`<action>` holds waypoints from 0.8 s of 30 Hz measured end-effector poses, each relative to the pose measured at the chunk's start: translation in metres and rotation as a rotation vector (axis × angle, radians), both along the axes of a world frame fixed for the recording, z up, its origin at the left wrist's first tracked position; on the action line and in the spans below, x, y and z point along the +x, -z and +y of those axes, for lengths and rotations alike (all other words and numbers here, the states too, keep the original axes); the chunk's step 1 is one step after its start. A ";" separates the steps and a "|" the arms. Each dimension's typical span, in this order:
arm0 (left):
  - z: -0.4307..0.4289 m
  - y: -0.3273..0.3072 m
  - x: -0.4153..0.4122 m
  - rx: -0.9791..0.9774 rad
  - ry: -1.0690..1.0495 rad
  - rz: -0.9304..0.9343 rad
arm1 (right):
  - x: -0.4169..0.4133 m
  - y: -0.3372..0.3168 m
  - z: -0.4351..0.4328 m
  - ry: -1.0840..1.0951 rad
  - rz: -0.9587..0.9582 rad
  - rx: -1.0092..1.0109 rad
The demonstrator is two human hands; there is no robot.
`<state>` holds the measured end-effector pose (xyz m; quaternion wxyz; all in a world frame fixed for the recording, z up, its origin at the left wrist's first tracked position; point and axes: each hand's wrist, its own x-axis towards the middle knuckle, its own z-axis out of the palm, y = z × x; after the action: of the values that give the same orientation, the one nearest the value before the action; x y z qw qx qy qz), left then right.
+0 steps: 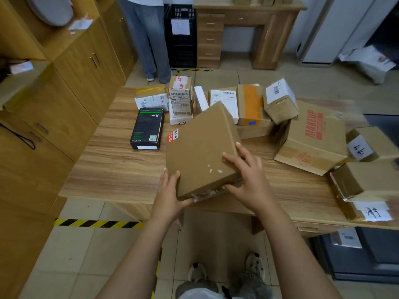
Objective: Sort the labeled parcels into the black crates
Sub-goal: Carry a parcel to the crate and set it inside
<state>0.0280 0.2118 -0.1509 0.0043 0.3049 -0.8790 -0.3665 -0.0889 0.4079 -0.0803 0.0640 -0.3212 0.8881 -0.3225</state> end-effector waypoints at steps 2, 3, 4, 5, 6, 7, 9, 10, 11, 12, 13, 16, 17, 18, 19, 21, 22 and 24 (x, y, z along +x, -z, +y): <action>-0.004 -0.009 0.002 0.004 0.016 -0.017 | 0.003 -0.013 -0.013 -0.095 0.036 -0.051; -0.005 -0.014 0.004 0.015 0.026 -0.013 | 0.005 -0.019 -0.020 -0.139 0.037 -0.085; -0.007 -0.019 0.006 0.028 0.042 0.007 | 0.006 -0.025 -0.026 -0.179 0.031 -0.128; -0.007 -0.025 0.008 0.039 0.064 0.041 | 0.007 -0.030 -0.033 -0.215 0.023 -0.175; -0.008 -0.031 0.010 0.044 0.086 0.084 | 0.009 -0.034 -0.038 -0.245 0.010 -0.224; -0.010 -0.038 0.013 0.043 0.102 0.129 | 0.010 -0.037 -0.043 -0.269 -0.019 -0.271; -0.015 -0.056 0.018 0.013 0.105 0.216 | 0.013 -0.042 -0.052 -0.300 -0.119 -0.360; -0.018 -0.066 0.020 -0.013 0.100 0.254 | 0.015 -0.043 -0.056 -0.309 -0.174 -0.399; -0.022 -0.076 0.022 -0.041 0.100 0.286 | 0.016 -0.044 -0.060 -0.316 -0.225 -0.438; -0.025 -0.085 0.024 -0.071 0.108 0.309 | 0.018 -0.045 -0.065 -0.322 -0.274 -0.476; -0.028 -0.094 0.025 -0.097 0.125 0.318 | 0.020 -0.044 -0.070 -0.331 -0.318 -0.513; -0.035 -0.109 0.030 -0.150 0.162 0.298 | 0.023 -0.044 -0.083 -0.352 -0.436 -0.611; -0.037 -0.110 0.032 -0.159 0.151 0.286 | 0.025 -0.046 -0.087 -0.343 -0.466 -0.641; -0.039 -0.111 0.035 -0.162 0.129 0.283 | 0.025 -0.047 -0.090 -0.316 -0.478 -0.670; -0.041 -0.110 0.037 -0.160 0.103 0.284 | 0.025 -0.046 -0.093 -0.274 -0.471 -0.697; -0.046 -0.108 0.044 -0.148 0.055 0.287 | 0.023 -0.040 -0.096 -0.168 -0.420 -0.712; -0.049 -0.107 0.047 -0.145 0.035 0.289 | 0.021 -0.034 -0.097 -0.118 -0.391 -0.678; -0.053 -0.105 0.052 -0.156 0.004 0.293 | 0.017 -0.015 -0.098 -0.044 -0.366 -0.509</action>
<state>0.0795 0.1586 -0.0459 0.1553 0.2454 -0.8954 -0.3375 -0.0714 0.3095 -0.0653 0.1473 -0.2829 0.7453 -0.5854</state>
